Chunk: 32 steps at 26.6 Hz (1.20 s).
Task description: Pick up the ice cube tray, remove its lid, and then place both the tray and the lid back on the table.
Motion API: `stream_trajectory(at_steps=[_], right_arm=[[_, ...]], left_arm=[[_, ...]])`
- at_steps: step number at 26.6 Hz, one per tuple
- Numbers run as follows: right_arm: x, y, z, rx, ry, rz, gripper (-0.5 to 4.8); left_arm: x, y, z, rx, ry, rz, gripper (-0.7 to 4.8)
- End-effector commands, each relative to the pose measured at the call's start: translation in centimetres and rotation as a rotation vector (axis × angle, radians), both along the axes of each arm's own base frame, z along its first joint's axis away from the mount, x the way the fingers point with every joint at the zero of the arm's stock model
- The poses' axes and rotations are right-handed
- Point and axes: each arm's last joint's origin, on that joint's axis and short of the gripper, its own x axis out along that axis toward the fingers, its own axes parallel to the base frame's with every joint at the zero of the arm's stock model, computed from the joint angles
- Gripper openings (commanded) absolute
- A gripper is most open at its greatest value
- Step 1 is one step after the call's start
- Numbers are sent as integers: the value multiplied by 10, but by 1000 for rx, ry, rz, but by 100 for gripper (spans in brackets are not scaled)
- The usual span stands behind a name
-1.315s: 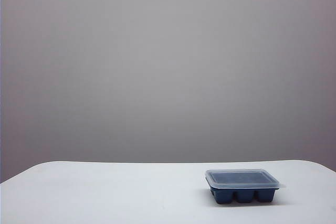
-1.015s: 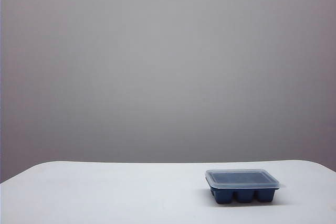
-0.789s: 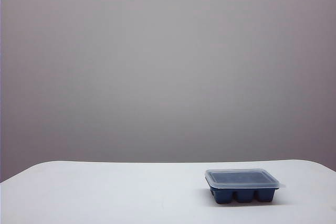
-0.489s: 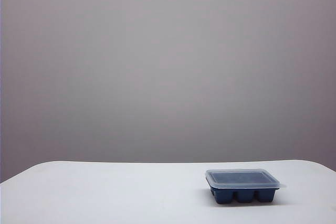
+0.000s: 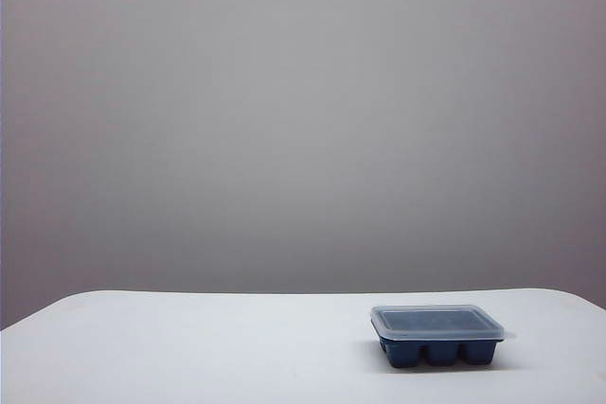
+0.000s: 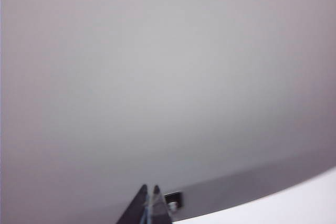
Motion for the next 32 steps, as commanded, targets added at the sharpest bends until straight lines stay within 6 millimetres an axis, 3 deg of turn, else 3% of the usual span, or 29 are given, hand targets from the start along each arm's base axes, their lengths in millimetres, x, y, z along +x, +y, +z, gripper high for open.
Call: stream_trajectory(at_steps=[1,4,8,16,20,23,26,29,32], right_arm=[[30,-6,9,34,63,143,-8],[57,-20,7,72,117,231,-8],[90,-44,-11,160,184,308,-8],[142,-75,-79,315,277,471,-4],[161,-79,-116,397,343,548,4],[178,-81,-146,503,426,608,66],[186,-78,-162,532,473,619,68],[196,-74,-182,544,538,593,139],[203,-70,-189,573,590,596,151]], left_arm=[[19,-6,8,30,32,-135,-5],[34,-10,2,58,79,-216,-5],[56,-15,-13,66,176,-283,-5],[90,-25,-36,48,247,-515,-5],[103,-29,-40,44,211,-614,-5],[113,-30,-47,43,214,-624,-5],[119,-31,-54,39,235,-622,-5],[128,-32,-66,30,284,-630,-5],[131,-33,-70,25,306,-634,-5]])
